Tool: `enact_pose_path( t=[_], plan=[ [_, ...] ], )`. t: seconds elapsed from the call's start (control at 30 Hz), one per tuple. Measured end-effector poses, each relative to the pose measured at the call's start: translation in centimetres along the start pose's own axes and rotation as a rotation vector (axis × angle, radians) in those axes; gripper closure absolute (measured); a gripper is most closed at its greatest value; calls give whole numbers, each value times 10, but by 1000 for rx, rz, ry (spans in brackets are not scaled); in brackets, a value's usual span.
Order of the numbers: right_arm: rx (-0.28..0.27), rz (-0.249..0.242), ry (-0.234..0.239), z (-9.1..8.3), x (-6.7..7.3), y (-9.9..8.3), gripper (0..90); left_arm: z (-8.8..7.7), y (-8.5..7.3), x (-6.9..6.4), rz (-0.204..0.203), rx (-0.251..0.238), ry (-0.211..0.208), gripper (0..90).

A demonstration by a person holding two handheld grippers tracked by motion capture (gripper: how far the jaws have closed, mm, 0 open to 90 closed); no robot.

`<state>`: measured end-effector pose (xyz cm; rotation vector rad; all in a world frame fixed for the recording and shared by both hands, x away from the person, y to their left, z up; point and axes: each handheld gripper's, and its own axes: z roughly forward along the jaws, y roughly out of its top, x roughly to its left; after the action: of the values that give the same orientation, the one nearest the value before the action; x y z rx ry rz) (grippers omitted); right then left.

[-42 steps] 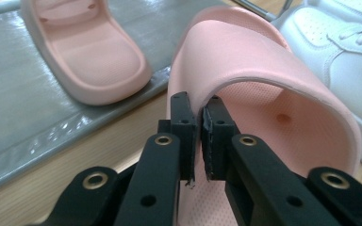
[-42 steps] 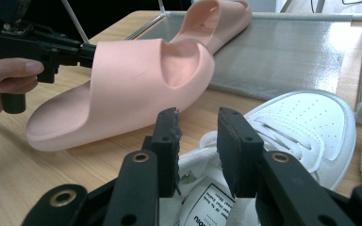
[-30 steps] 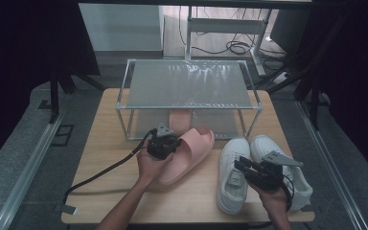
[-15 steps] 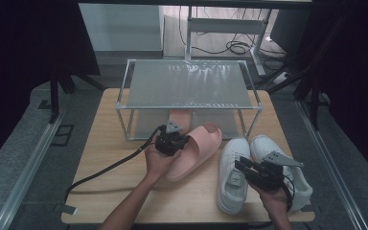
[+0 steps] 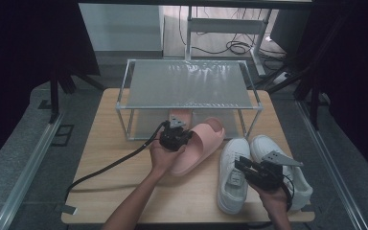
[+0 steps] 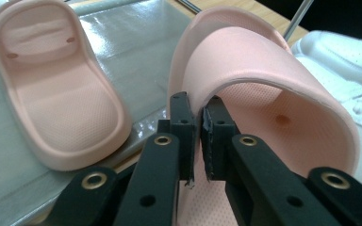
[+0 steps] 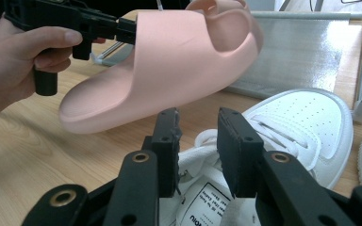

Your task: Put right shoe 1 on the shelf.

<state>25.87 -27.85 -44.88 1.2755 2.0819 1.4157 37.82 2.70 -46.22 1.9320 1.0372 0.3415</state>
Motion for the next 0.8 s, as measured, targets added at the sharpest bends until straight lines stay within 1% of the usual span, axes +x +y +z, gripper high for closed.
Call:
enact_pose_path(
  t=[0.03, 0.1, 0.4, 0.5, 0.57, 0.63, 0.67, 0.7, 0.8],
  plan=[
    [-1, 1, -2, -1, -1, 0, 691, 2, 0, 1, -3, -2, 10, 851],
    [-1, 1, -3, -1, -1, -1, 691, 5, 0, 2, -4, -1, 16, 849],
    [4, 4, -4, 0, -1, -1, 691, 15, 2, 4, -14, 2, 21, 850],
    [5, 5, -5, 1, -2, -1, 691, 18, 4, 0, 13, 8, 38, 846],
    [4, 5, -5, 1, -2, -1, 691, 20, 7, -3, 17, 3, 37, 847],
    [4, 6, -5, 0, -2, -1, 691, 23, 9, -1, -10, -4, 25, 848],
    [4, 6, -5, 0, -2, -1, 691, 27, 10, 1, -24, -9, 39, 850],
    [4, 6, -5, 0, -2, -1, 691, 27, 10, 1, -24, -9, 39, 847],
    [6, 5, -5, 1, -3, -2, 691, 32, 10, 5, -38, -19, 61, 846]
  ],
)
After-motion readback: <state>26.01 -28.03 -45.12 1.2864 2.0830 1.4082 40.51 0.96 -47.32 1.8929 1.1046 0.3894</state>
